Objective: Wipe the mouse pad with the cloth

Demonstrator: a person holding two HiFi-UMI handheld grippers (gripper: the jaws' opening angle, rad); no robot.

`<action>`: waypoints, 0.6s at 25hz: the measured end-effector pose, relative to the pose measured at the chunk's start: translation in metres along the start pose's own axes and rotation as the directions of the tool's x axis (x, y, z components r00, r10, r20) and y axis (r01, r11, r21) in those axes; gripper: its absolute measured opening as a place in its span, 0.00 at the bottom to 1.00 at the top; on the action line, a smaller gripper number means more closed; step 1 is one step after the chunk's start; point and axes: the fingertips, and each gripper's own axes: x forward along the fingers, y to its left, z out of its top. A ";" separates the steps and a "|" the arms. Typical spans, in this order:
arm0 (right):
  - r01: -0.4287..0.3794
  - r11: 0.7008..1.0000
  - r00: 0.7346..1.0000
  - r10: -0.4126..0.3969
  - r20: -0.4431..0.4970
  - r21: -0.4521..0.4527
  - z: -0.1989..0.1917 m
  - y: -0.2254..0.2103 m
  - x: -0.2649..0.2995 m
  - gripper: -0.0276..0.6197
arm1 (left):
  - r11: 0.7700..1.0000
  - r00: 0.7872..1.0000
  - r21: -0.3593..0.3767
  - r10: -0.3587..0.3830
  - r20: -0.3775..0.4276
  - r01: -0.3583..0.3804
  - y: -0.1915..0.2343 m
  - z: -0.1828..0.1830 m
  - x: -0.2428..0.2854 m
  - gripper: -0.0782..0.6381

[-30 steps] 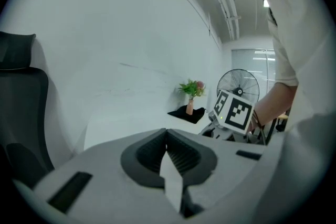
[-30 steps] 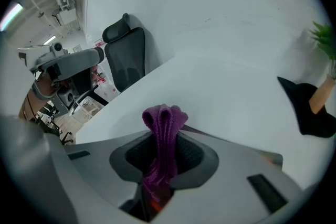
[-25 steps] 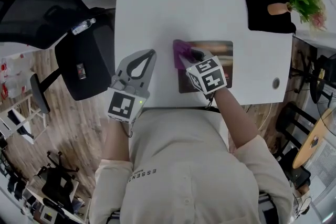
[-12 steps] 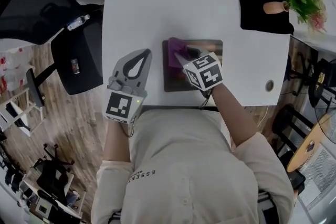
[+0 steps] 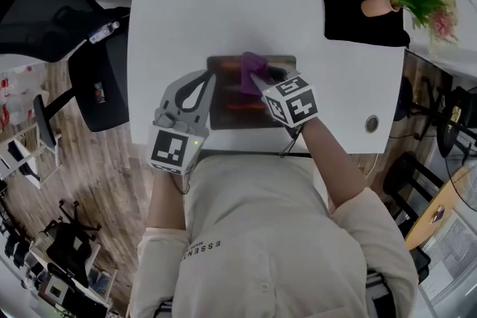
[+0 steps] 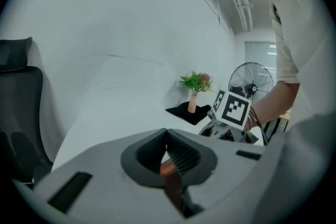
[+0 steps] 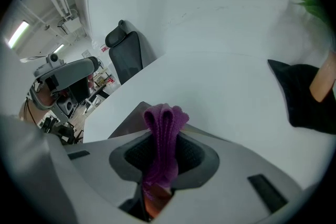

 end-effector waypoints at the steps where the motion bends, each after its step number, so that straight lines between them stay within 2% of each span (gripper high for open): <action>1: -0.001 1.000 1.000 0.001 0.001 0.000 -0.002 -0.004 -0.003 0.19 | 1.000 1.000 0.001 0.001 0.000 -0.001 -0.004 0.000 0.003 0.11; 6: 0.006 1.000 1.000 -0.006 0.012 0.007 -0.013 -0.027 -0.018 0.20 | 0.999 1.000 -0.027 0.017 -0.009 -0.017 -0.027 0.001 0.017 0.11; 12: 0.029 0.999 0.999 -0.030 0.031 0.023 -0.026 -0.054 -0.037 0.20 | 1.000 1.000 0.024 0.001 0.019 -0.001 -0.054 0.003 0.032 0.11; 15: 0.044 0.999 0.998 -0.045 0.036 0.033 -0.032 -0.065 -0.046 0.20 | 1.000 1.000 0.012 0.012 0.003 -0.012 -0.067 0.005 0.034 0.11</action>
